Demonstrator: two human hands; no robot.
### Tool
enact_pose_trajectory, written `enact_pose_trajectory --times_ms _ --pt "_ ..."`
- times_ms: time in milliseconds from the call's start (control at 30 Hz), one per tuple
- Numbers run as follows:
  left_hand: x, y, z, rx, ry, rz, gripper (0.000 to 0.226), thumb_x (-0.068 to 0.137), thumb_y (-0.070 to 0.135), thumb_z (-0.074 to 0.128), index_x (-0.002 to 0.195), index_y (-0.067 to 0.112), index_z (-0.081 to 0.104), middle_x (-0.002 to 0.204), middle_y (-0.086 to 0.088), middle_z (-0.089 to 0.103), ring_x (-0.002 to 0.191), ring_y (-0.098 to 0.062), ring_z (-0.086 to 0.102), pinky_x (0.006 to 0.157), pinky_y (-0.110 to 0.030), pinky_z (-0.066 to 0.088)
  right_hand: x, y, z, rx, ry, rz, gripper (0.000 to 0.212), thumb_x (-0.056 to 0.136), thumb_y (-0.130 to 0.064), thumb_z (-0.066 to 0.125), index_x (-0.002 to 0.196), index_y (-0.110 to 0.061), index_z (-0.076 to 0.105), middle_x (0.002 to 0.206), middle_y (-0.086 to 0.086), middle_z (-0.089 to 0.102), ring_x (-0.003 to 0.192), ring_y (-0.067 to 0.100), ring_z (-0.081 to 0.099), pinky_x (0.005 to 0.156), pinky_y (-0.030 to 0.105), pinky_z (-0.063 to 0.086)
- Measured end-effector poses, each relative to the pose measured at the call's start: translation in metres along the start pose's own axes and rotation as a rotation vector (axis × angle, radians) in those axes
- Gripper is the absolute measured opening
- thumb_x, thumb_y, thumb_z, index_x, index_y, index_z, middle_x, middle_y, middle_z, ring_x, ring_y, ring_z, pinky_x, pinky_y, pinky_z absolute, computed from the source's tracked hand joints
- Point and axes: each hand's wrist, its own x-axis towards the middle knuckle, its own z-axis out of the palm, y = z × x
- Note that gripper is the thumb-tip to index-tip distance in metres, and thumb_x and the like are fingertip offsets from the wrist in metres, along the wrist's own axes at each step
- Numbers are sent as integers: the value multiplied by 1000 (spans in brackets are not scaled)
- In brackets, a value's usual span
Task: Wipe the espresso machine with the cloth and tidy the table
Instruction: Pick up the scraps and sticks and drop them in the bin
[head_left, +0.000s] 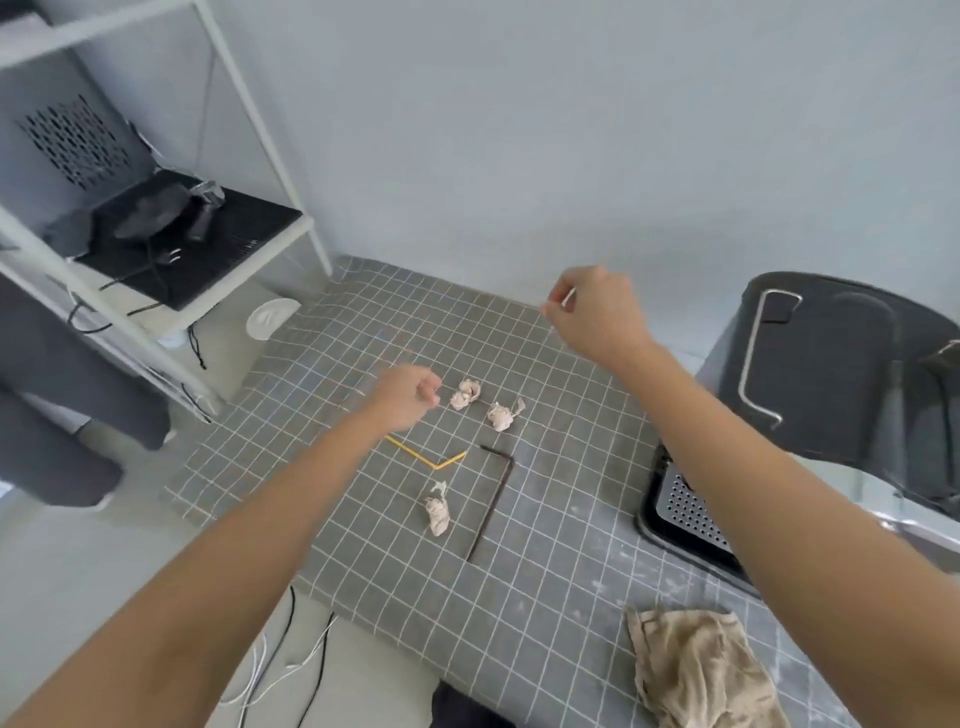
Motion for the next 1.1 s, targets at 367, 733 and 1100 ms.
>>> enact_pose_trajectory --times_ms 367,733,1100 --pt "69 -95 91 80 17 173 51 95 20 54 144 20 39 157 -5 27 140 -26 36 110 -40 39 16 57 194 -201 -392 300 44 90 -21 66 129 -8 52 132 17 55 122 36 53 97 39 44" --pt "136 -90 125 160 -76 386 56 96 22 52 147 28 32 159 -7 21 148 -29 14 116 -57 18 -2 101 247 -292 -419 176 42 95 -20 61 136 -23 51 161 9 25 150 29 17 121 44 22" --pt "112 -108 103 -193 129 539 49 89 -15 48 131 8 54 119 -13 52 104 -21 59 98 -18 44 -41 88 230 11 -89 372 25 98 -4 42 113 -13 60 105 10 51 73 13 51 66 22 45"
